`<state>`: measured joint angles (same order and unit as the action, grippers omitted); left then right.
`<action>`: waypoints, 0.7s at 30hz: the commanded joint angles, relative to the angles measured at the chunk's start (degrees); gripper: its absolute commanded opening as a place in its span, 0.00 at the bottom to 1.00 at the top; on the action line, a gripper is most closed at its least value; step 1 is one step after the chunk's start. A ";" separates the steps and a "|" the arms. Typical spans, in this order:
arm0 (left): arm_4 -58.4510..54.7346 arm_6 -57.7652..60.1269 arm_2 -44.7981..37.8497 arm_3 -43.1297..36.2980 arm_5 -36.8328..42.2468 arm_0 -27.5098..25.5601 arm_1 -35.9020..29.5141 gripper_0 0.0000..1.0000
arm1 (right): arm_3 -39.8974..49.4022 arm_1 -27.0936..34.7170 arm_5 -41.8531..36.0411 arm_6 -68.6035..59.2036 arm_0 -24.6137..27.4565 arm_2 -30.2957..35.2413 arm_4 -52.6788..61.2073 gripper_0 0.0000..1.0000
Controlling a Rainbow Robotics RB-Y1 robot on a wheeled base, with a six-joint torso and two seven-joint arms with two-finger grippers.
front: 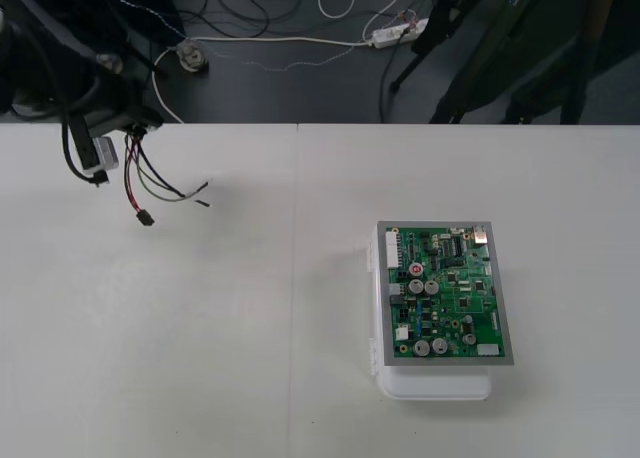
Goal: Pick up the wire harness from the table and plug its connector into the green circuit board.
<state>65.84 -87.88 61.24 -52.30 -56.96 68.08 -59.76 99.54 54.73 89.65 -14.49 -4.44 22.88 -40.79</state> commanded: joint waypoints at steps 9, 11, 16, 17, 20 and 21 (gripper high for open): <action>-22.69 12.47 -1.74 -2.81 -4.39 -0.05 -10.20 0.00 | -0.05 2.49 0.35 -3.52 -1.10 -0.55 -0.17 1.00; -26.12 15.02 -1.74 -2.99 -4.39 -0.05 -10.90 0.00 | -0.05 2.49 0.35 -3.52 -1.10 -0.55 -0.17 1.00; -32.45 21.44 -1.74 -3.43 -4.39 -0.05 -12.22 0.00 | -0.05 2.49 0.35 -3.52 -1.10 -0.55 -0.17 1.00; -34.12 23.28 -1.74 -3.51 -4.39 -0.05 -12.57 0.00 | -0.05 2.49 0.35 -3.52 -1.10 -0.55 -0.17 1.00; -37.98 28.03 -1.82 -3.69 -5.09 -0.05 -12.92 0.00 | -0.05 2.49 0.35 -3.52 -1.10 -0.55 -0.17 1.00; -37.98 28.03 -1.82 -3.69 -5.09 -0.05 -12.92 0.00 | -0.05 2.49 0.35 -3.52 -1.10 -0.55 -0.17 1.00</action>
<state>30.42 -62.09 61.00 -55.09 -59.02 68.04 -69.58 99.52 54.75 89.65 -14.49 -4.45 22.86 -40.80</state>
